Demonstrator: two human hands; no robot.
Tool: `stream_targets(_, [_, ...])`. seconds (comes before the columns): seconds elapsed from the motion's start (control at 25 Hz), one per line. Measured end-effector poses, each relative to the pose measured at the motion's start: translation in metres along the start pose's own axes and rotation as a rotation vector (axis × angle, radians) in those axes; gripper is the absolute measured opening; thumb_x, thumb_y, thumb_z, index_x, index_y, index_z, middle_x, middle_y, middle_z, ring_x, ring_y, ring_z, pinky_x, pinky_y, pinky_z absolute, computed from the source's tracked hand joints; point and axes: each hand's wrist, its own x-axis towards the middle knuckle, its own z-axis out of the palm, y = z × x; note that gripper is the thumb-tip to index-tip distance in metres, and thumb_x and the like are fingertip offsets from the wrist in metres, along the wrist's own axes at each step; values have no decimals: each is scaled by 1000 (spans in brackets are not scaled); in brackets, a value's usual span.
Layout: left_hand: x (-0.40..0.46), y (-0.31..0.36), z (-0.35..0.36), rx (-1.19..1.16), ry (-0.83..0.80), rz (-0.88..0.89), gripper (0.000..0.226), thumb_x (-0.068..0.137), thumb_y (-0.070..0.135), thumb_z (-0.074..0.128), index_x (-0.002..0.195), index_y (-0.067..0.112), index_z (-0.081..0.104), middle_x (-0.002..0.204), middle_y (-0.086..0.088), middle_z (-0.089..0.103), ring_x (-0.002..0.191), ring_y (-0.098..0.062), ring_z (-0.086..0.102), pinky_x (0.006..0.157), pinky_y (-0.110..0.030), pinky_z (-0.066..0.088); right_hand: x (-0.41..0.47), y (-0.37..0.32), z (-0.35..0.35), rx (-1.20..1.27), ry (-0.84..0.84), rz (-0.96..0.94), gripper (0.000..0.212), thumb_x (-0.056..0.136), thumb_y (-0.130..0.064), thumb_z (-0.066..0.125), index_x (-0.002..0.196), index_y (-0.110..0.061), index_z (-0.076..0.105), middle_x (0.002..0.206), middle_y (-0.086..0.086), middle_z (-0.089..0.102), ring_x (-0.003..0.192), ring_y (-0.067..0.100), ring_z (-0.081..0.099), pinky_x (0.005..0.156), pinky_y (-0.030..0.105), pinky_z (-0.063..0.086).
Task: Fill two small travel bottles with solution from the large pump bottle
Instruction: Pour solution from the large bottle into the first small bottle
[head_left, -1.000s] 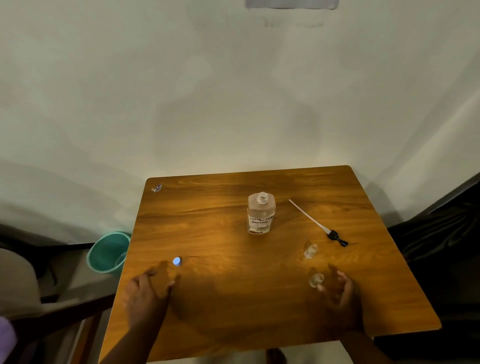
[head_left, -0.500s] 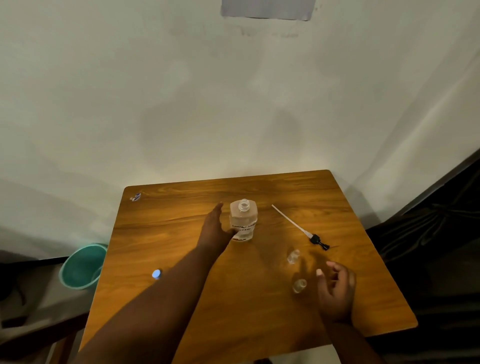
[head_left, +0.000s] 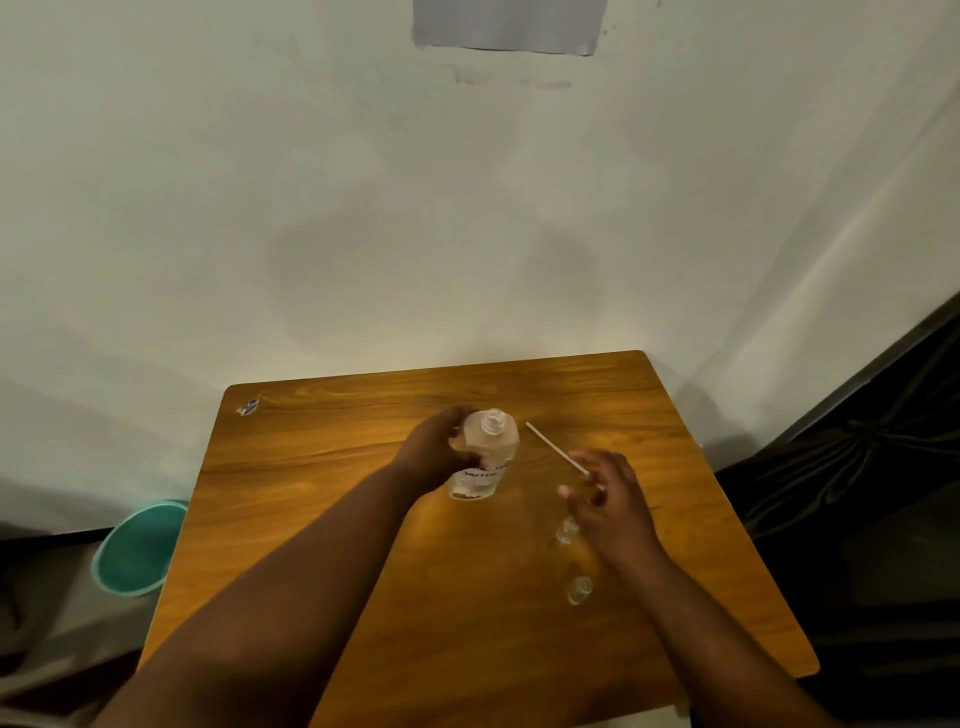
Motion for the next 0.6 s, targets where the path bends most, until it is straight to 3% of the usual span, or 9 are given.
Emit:
stream_targets(0.12, [-5,24,-5,-24,-104,86,68,72,16,88,134,26,59,126,6,66,117,-18,61,97,-44,56,37,-33,4,44,-243,-3,90,79,-30,82,151,-36,29,147,-15,32,129,6,37,97,31,49])
stream_targets(0.2, [-11,41,-8,-106,-145,119,68,74,15,87,135,23,58,124,5,67,116,-15,63,95,-40,58,51,-45,0,61,-323,-36,104,73,-34,86,155,-35,22,151,-12,34,133,8,37,103,35,49])
stream_targets(0.36, [-28,69,-9,-214,-191,178,67,78,11,84,138,19,55,125,2,68,116,-12,64,91,-32,59,57,-49,-26,147,-402,-53,90,68,-31,90,143,-41,41,139,-11,56,122,11,59,90,27,56])
stream_targets(0.48, [-38,74,1,-313,-182,175,84,80,31,83,149,26,35,134,0,59,121,-16,60,94,-36,58,50,-43,-41,104,-316,-61,84,68,-22,90,136,-40,45,131,-13,58,116,12,61,86,25,56])
stream_targets(0.52, [-42,71,8,-365,-118,150,77,83,43,77,146,28,34,132,0,58,118,-18,59,92,-35,57,47,-39,-45,109,-255,-44,84,68,-19,89,137,-38,45,131,-11,58,115,13,61,86,28,57])
stream_targets(0.6, [-51,60,28,-391,26,67,43,93,56,57,124,28,47,114,-1,59,106,-23,60,83,-34,54,40,-32,-58,167,-125,-5,82,69,-17,88,137,-36,47,132,-9,58,116,16,61,84,30,57])
